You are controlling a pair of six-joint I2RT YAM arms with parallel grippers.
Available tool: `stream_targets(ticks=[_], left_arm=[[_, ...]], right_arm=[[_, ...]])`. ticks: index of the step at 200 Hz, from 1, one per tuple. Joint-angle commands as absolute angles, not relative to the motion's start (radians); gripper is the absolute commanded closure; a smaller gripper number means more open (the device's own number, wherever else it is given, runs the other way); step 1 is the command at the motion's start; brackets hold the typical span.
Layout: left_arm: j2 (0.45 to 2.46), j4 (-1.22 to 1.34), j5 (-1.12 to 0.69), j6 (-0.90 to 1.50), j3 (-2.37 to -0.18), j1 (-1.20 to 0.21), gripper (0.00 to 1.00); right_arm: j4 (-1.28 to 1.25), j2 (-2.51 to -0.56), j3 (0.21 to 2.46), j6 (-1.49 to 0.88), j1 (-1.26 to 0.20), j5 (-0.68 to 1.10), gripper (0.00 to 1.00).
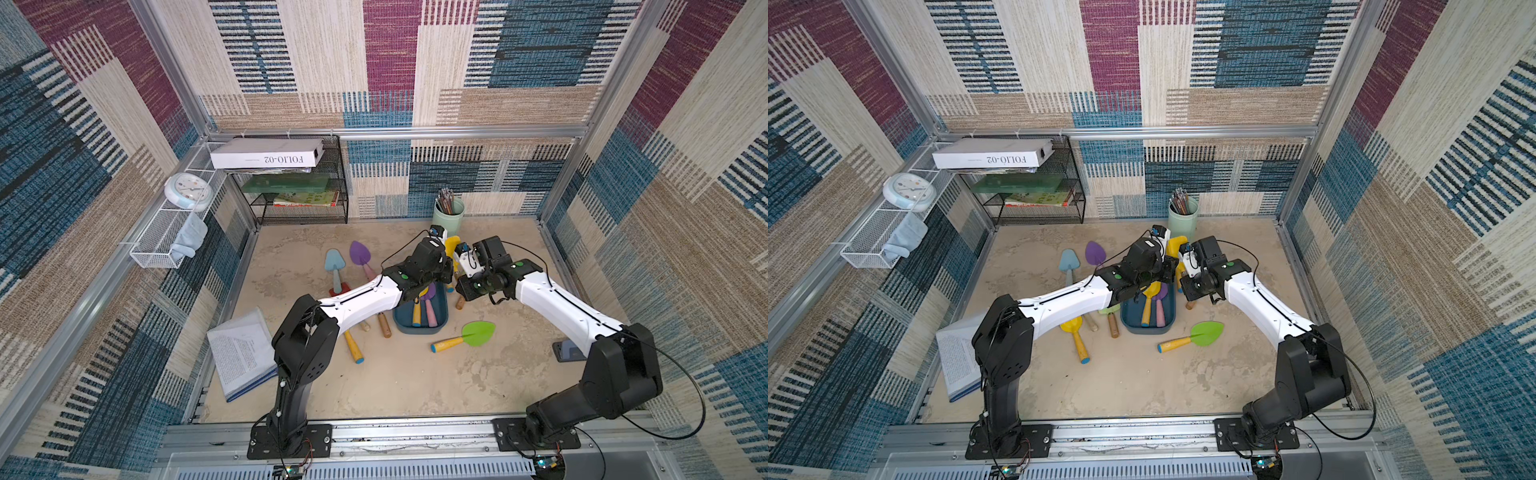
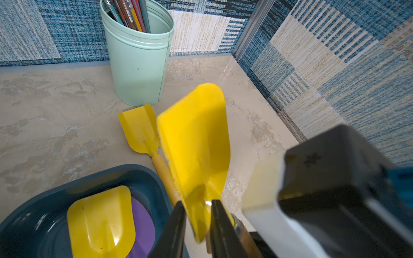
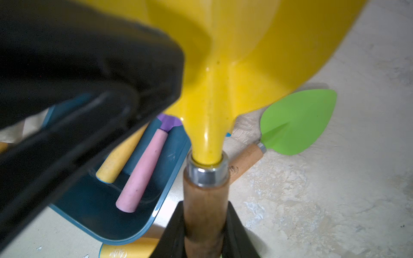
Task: Put the shovel into the storage box
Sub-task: Pick up the shovel from the center of the board.
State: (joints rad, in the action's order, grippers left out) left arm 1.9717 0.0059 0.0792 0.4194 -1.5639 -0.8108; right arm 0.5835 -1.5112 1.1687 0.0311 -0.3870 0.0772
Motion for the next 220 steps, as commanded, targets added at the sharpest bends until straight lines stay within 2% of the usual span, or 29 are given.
stream_targets(ticks=[1, 55, 106, 128, 163, 192, 220], left_arm=[[1.977, 0.008, 0.079, 0.42, -1.575, -0.813, 0.89], [1.988, 0.002, 0.08, 0.423, -1.587, -0.813, 1.0], [2.003, -0.014, 0.093, 0.438, -1.604, -0.813, 1.0], [2.008, -0.038, 0.119, 0.449, -1.613, -0.813, 1.0], [2.008, -0.057, 0.152, 0.453, -1.614, -0.813, 1.0], [2.006, -0.08, 0.176, 0.451, -1.625, -0.811, 1.0], [2.01, -0.118, 0.183, 0.443, -1.653, -0.808, 1.0]], right_arm=[[0.577, -1.514, 1.179, 0.032, -0.393, 0.088, 1.0], [0.581, -1.525, 1.192, 0.031, -0.396, 0.09, 1.0], [0.587, -1.537, 1.207, 0.021, -0.402, 0.093, 1.0], [0.586, -1.53, 1.206, 0.027, -0.403, 0.104, 0.8], [0.574, -1.491, 1.192, 0.028, -0.405, 0.1, 0.66], [0.587, -1.451, 1.186, 0.035, -0.404, 0.105, 0.58], [0.604, -1.4, 1.175, 0.041, -0.405, 0.117, 0.56]])
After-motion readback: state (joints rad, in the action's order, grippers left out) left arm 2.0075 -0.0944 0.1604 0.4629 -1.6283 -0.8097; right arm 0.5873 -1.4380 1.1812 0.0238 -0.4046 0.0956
